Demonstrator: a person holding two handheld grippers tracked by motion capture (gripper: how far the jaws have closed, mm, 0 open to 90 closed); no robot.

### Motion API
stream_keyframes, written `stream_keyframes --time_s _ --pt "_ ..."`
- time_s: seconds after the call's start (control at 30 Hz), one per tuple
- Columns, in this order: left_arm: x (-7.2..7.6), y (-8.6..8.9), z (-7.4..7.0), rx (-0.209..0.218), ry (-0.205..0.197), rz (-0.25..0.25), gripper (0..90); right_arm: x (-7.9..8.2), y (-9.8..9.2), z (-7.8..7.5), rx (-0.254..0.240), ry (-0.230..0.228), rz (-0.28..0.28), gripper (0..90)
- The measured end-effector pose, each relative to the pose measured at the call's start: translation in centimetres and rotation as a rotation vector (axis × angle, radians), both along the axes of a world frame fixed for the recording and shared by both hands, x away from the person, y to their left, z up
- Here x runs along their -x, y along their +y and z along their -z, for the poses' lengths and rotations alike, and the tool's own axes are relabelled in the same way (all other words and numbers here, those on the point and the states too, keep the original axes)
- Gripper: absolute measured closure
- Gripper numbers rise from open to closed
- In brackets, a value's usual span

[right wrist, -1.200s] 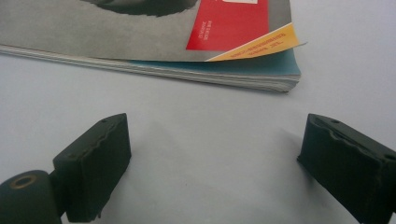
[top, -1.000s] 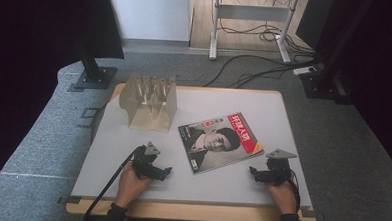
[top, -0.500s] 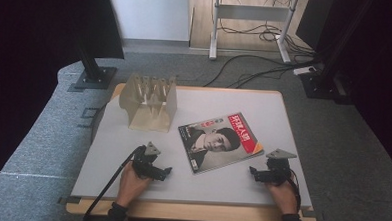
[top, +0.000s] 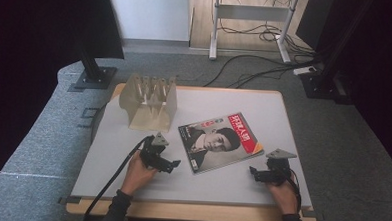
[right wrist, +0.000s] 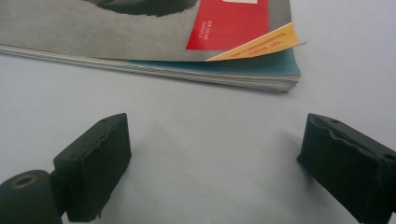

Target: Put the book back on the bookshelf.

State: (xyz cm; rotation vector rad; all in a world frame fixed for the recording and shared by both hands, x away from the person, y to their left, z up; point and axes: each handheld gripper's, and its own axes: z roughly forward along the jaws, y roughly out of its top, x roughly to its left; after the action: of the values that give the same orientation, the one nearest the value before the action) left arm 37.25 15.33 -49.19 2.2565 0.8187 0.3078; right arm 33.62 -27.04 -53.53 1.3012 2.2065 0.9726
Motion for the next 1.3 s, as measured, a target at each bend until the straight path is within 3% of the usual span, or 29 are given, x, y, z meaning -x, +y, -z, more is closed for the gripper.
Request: stream_keyframes --time_s 0.27,0.33,0.57,0.8,0.93,1.0,1.1,1.17,1.3 --pt "-2.3 -2.6 -1.1 -0.001 -0.011 0.045 0.0 -0.1 0.0 0.0 -0.002 0.004 -0.001 5.8" --pt "-3.3 -3.7 -1.5 0.006 -0.013 0.066 0.0 -0.2 0.1 0.0 0.011 0.014 0.009 0.0" --pt "-5.5 -5.6 -1.8 -0.014 -0.017 0.091 0.0 -0.3 0.0 -0.1 -0.003 0.012 0.007 0.0" --pt "-8.2 -7.6 -1.0 -0.041 -0.013 0.09 0.0 -0.7 0.5 -0.7 -0.013 -0.023 -0.005 0.0" --pt "-10.1 -8.6 -0.1 -0.034 0.016 0.089 0.0 -0.9 0.8 -0.9 -0.003 -0.028 -0.022 0.0" --pt "-10.8 -8.9 0.4 -0.052 0.033 0.088 0.0 -1.0 1.0 -0.8 0.0 -0.027 -0.029 0.0" --pt "-11.5 -9.0 0.9 -0.067 0.022 0.083 0.0 -1.2 1.2 -0.7 0.004 -0.026 -0.041 0.2" --pt "-12.4 -8.8 1.7 -0.043 0.05 0.059 0.0 -1.3 1.3 -0.6 0.001 -0.025 -0.045 0.4" --pt "-13.0 -8.7 2.5 -0.052 0.074 0.054 0.0 -1.4 1.4 -0.5 0.005 -0.025 -0.05 0.7"
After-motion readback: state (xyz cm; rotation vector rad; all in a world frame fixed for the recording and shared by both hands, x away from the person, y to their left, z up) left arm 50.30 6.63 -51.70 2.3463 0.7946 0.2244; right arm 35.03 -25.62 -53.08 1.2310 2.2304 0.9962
